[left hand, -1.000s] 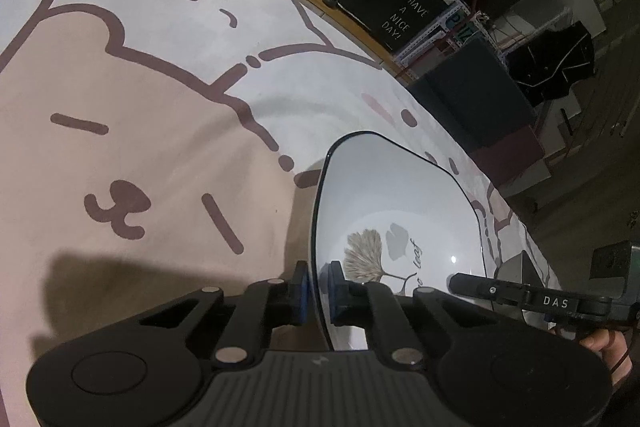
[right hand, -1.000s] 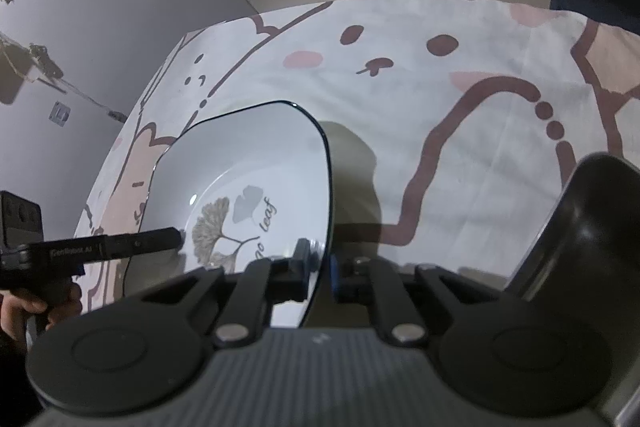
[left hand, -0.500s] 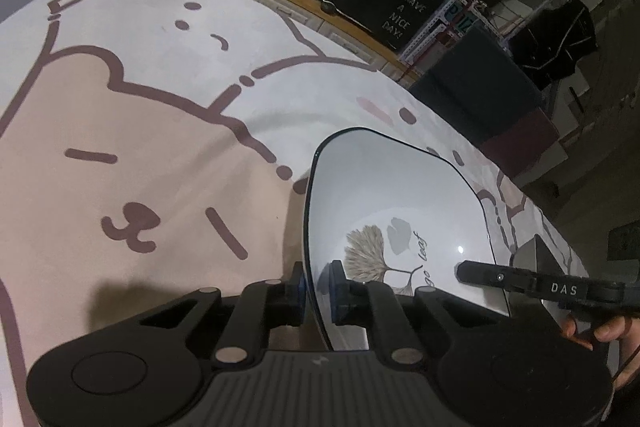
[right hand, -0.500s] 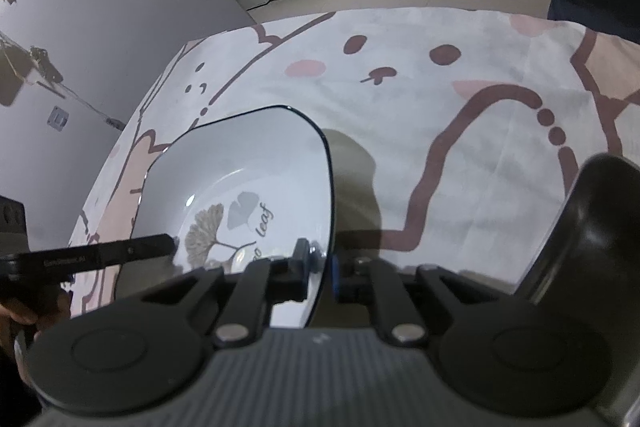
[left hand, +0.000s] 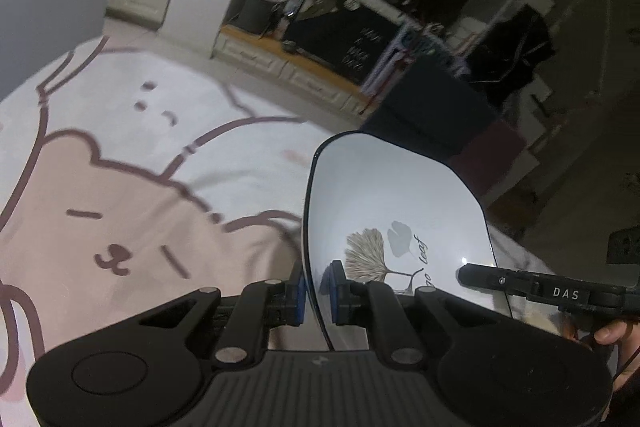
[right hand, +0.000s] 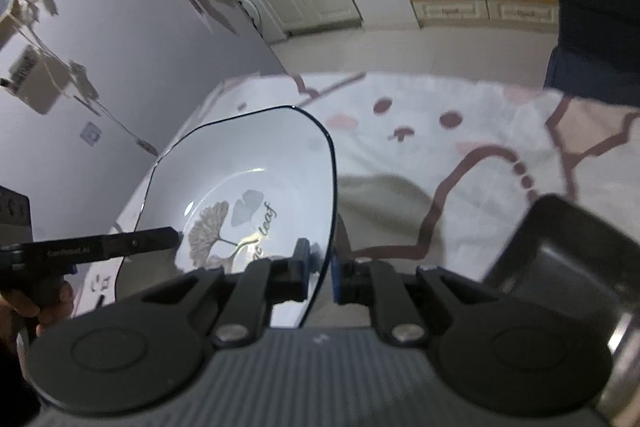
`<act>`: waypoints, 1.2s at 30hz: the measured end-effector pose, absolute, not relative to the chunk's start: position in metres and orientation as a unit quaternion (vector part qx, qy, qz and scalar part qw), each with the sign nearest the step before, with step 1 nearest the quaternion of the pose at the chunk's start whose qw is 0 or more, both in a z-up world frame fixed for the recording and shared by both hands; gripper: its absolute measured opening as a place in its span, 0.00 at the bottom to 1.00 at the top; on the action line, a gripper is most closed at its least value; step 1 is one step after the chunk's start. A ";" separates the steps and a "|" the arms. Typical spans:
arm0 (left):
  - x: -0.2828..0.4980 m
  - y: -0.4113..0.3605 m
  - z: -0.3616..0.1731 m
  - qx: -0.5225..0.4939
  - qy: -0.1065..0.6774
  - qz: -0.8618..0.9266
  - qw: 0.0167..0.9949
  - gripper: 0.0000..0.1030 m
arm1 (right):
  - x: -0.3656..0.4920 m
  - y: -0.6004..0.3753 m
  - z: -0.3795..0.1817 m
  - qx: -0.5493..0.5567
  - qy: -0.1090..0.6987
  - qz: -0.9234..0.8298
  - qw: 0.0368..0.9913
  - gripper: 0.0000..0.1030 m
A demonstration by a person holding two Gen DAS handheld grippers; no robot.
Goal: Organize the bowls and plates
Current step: 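Lift the white plate with both grippers and carry it toward the yellow-rimmed bowl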
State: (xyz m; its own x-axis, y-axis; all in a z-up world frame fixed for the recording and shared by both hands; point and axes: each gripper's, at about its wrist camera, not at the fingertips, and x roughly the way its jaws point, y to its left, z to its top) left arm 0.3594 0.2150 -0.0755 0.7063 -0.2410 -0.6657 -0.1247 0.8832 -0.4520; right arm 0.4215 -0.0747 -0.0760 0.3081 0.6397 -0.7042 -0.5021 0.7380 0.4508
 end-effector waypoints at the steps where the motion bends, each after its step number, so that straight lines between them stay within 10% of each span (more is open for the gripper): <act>1: 0.354 0.207 -0.068 -0.238 0.378 -0.039 0.894 0.12 | 0.414 -0.082 -0.066 0.074 0.462 0.353 0.810 0.12; 14: 0.256 0.097 -0.023 -0.218 0.377 -0.124 0.892 0.12 | 0.276 -0.210 0.009 0.094 0.410 0.300 0.856 0.12; 36: 0.174 0.096 -0.137 -0.225 0.539 -0.075 0.808 0.12 | 0.146 -0.227 -0.108 0.144 0.596 0.227 0.757 0.13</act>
State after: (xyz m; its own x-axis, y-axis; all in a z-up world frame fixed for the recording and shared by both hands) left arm 0.1737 0.0962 -0.1371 0.4081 -0.3630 -0.8377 -0.1218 0.8877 -0.4440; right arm 0.1460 -0.2266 -0.1080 0.1875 0.5145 -0.8367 -0.1723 0.8558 0.4877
